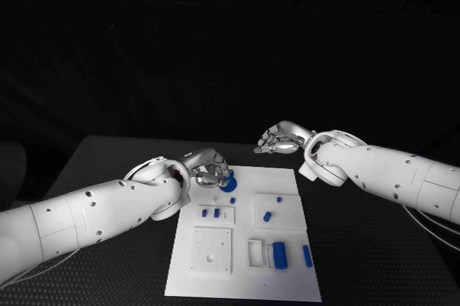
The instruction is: Assemble the parts on the task board
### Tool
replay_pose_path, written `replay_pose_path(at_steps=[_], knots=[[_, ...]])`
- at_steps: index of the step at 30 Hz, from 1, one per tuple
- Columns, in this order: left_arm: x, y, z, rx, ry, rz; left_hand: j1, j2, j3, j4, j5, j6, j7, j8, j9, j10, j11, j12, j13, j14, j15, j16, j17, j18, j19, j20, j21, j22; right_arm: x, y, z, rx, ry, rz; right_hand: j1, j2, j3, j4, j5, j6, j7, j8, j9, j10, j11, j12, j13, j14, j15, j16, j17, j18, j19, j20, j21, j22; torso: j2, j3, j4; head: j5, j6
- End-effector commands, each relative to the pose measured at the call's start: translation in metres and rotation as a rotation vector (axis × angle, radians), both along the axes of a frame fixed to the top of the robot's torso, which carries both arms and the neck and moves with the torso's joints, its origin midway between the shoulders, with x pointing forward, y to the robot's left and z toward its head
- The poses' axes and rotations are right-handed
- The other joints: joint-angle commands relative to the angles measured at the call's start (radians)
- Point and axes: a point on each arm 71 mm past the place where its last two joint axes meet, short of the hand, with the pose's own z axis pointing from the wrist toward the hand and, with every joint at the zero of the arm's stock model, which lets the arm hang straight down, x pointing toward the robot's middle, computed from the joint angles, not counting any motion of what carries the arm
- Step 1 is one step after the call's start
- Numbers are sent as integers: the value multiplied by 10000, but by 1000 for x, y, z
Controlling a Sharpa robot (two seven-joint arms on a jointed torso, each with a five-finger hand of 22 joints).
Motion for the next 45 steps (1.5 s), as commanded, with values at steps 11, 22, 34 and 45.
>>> replay_pose_path(at_steps=[11, 22, 34, 45], knots=[[-8, -33, -12, 1904, -1919, -2249, 358, -126, 42, 48, -251, 237, 13, -364, -281, 93, 166, -1628, -937, 390, 59, 21, 249, 179, 366, -408, -53, 183, 1, 4, 0, 177, 3, 93, 4, 111, -18, 7, 43, -44, 3, 58, -18, 29, 32, 39, -10, -22, 2, 65, -9, 69, 64, -1, -36, 19, 13, -5, -8, -15, 31], [-10, -37, -25, 2428, -1669, -2610, 132, -280, -148, 251, -368, 153, 7, -595, -413, 156, 220, -2179, -1288, 508, 102, 162, 437, 306, 531, -359, 27, 374, 1, 7, 0, 194, 3, 148, 1, 119, -19, 7, 44, -45, 4, 59, -20, 29, 33, 40, -10, -20, 1, 68, -11, 69, 67, -1, -38, 22, 25, -12, -21, -26, 22], [-6, -38, -38, 2762, -1401, -2530, 221, -165, -138, 296, -253, 265, 82, -616, -458, 302, 220, -2357, -1417, 591, 92, 325, 573, 378, 627, -364, 82, 483, 0, 10, 0, 212, 5, 196, 1, 127, -20, 4, 47, -46, 4, 59, -22, 30, 34, 41, -11, -19, 0, 70, -12, 69, 70, -1, -42, 26, 12, -20, 0, -72, -49], [-5, -40, -50, 2922, -1175, -2488, 349, -19, -82, 249, -109, 289, 89, -663, -505, 356, 223, -2514, -1528, 630, 92, 470, 681, 417, 709, -364, 139, 569, -1, 12, 1, 237, 18, 273, 1, 130, -23, 0, 48, -46, 4, 60, -25, 30, 34, 42, -12, -19, -1, 71, -14, 69, 72, -2, -46, 29, 13, -18, -5, -84, -98]])
